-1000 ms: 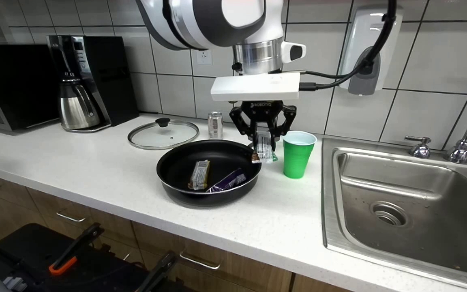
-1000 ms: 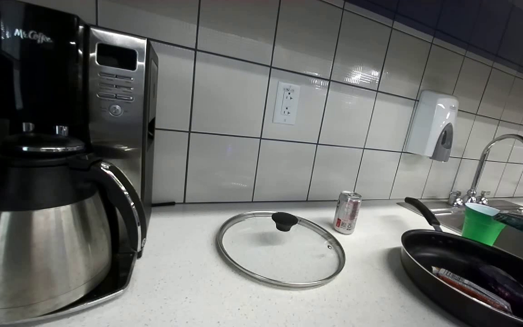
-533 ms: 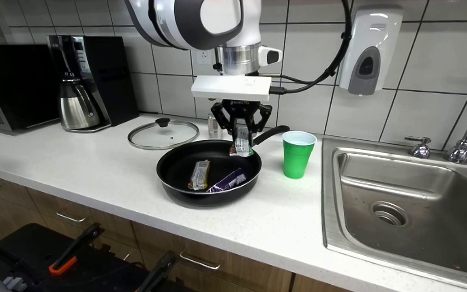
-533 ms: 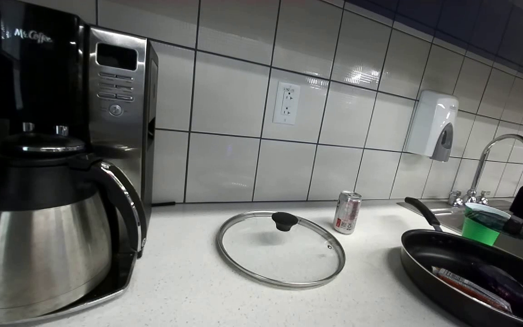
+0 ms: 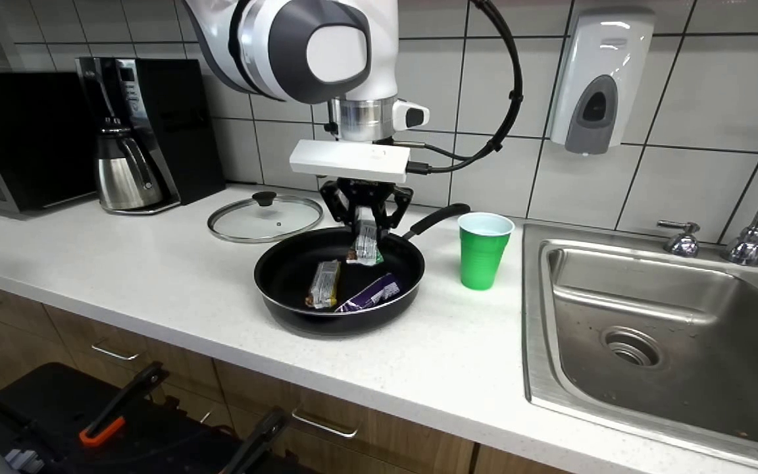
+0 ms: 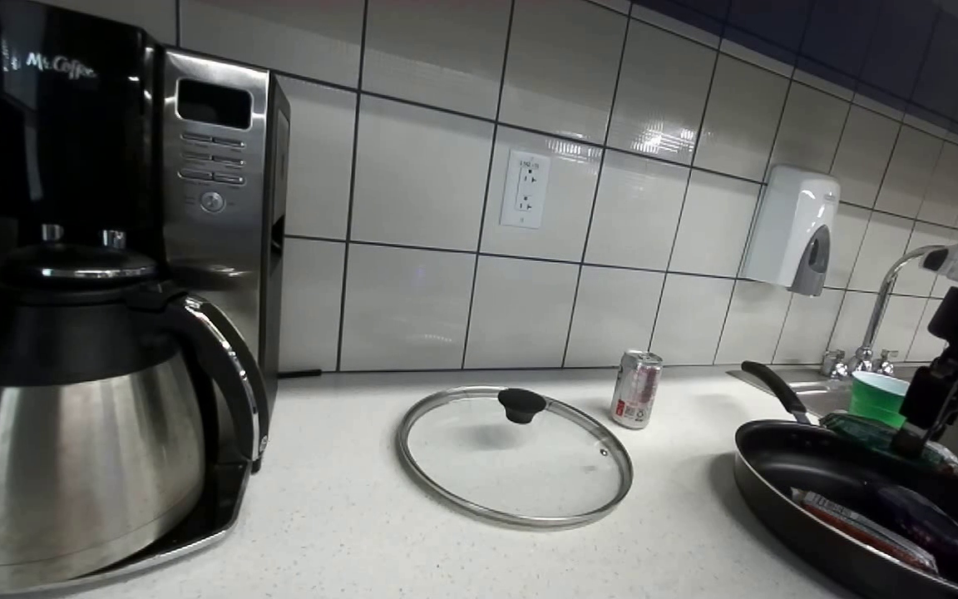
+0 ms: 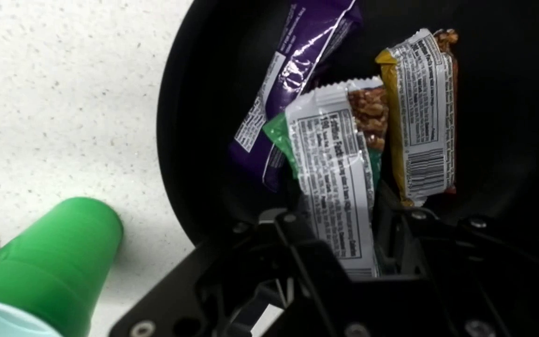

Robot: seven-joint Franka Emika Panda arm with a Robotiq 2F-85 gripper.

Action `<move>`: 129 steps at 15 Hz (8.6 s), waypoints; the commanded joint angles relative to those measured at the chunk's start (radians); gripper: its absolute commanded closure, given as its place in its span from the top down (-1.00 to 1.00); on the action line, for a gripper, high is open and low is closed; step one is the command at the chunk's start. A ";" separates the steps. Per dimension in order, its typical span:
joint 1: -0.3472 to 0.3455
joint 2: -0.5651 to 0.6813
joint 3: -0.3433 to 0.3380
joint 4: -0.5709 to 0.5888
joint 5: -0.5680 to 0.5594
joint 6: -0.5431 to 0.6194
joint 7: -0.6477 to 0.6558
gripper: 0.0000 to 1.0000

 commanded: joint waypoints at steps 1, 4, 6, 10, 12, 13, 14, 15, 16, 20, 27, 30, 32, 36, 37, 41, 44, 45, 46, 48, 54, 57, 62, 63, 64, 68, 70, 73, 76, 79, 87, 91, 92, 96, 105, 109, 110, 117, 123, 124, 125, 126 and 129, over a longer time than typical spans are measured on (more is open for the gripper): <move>-0.011 0.040 0.029 0.011 0.010 0.007 0.062 -0.74; -0.015 0.058 0.043 0.009 0.031 0.013 0.079 -0.74; -0.016 0.060 0.052 0.010 0.037 0.014 0.085 -0.74; -0.016 0.044 0.057 -0.002 0.007 0.028 0.116 0.42; -0.017 0.035 0.058 -0.004 0.011 0.035 0.115 0.71; -0.018 0.031 0.058 -0.006 0.013 0.039 0.113 0.84; -0.018 0.026 0.057 -0.010 0.014 0.040 0.110 0.98; -0.018 0.023 0.057 -0.013 0.013 0.038 0.109 1.00; -0.017 0.016 0.057 -0.018 0.009 0.034 0.113 1.00; -0.002 0.007 0.060 -0.030 -0.080 0.028 0.195 1.00; 0.025 -0.072 0.087 -0.049 -0.251 0.001 0.290 1.00; 0.044 -0.108 0.108 -0.049 -0.236 -0.018 0.302 1.00; 0.062 -0.120 0.123 -0.044 -0.225 -0.028 0.317 1.00; 0.108 -0.128 0.166 -0.034 -0.223 -0.031 0.330 1.00; 0.120 -0.127 0.176 -0.032 -0.224 -0.029 0.330 1.00; 0.173 -0.099 0.219 -0.003 -0.199 -0.026 0.327 1.00; 0.197 -0.086 0.243 0.010 -0.217 -0.006 0.323 1.00; 0.186 -0.094 0.230 -0.013 -0.211 0.002 0.309 1.00; 0.192 -0.092 0.237 -0.009 -0.211 0.002 0.309 1.00; 0.197 -0.091 0.241 -0.006 -0.211 0.002 0.309 1.00; 0.197 -0.089 0.241 -0.004 -0.211 0.002 0.309 1.00; 0.197 -0.089 0.241 -0.004 -0.211 0.002 0.309 1.00; 0.197 -0.089 0.241 -0.004 -0.211 0.002 0.309 1.00; 0.197 -0.089 0.241 -0.004 -0.211 0.002 0.309 1.00; 0.197 -0.089 0.241 -0.004 -0.211 0.002 0.309 1.00; 0.197 -0.089 0.241 -0.004 -0.211 0.002 0.309 1.00; 0.197 -0.089 0.241 -0.004 -0.211 0.002 0.309 1.00; 0.197 -0.089 0.241 -0.004 -0.211 0.002 0.309 1.00; 0.197 -0.089 0.241 -0.004 -0.211 0.002 0.309 1.00; 0.197 -0.089 0.241 -0.004 -0.211 0.002 0.309 1.00; 0.197 -0.089 0.241 -0.004 -0.211 0.002 0.309 1.00; 0.199 -0.059 0.235 0.022 -0.189 0.028 0.275 1.00; 0.201 -0.031 0.232 0.049 -0.181 0.032 0.251 1.00; 0.193 0.090 0.236 0.184 -0.111 0.070 0.142 1.00; 0.134 0.439 0.346 0.630 -0.073 0.005 0.052 1.00; 0.136 0.528 0.372 0.763 -0.099 -0.072 0.068 1.00; 0.143 0.480 0.365 0.674 -0.100 0.002 0.100 1.00; 0.143 0.498 0.368 0.687 -0.103 -0.002 0.102 1.00; 0.143 0.498 0.368 0.687 -0.103 -0.002 0.102 1.00; 0.143 0.498 0.368 0.687 -0.103 -0.002 0.102 1.00; 0.143 0.498 0.368 0.687 -0.103 -0.002 0.102 1.00; 0.156 0.500 0.353 0.690 -0.118 -0.018 0.123 1.00; 0.151 0.504 0.363 0.686 -0.115 -0.009 0.127 1.00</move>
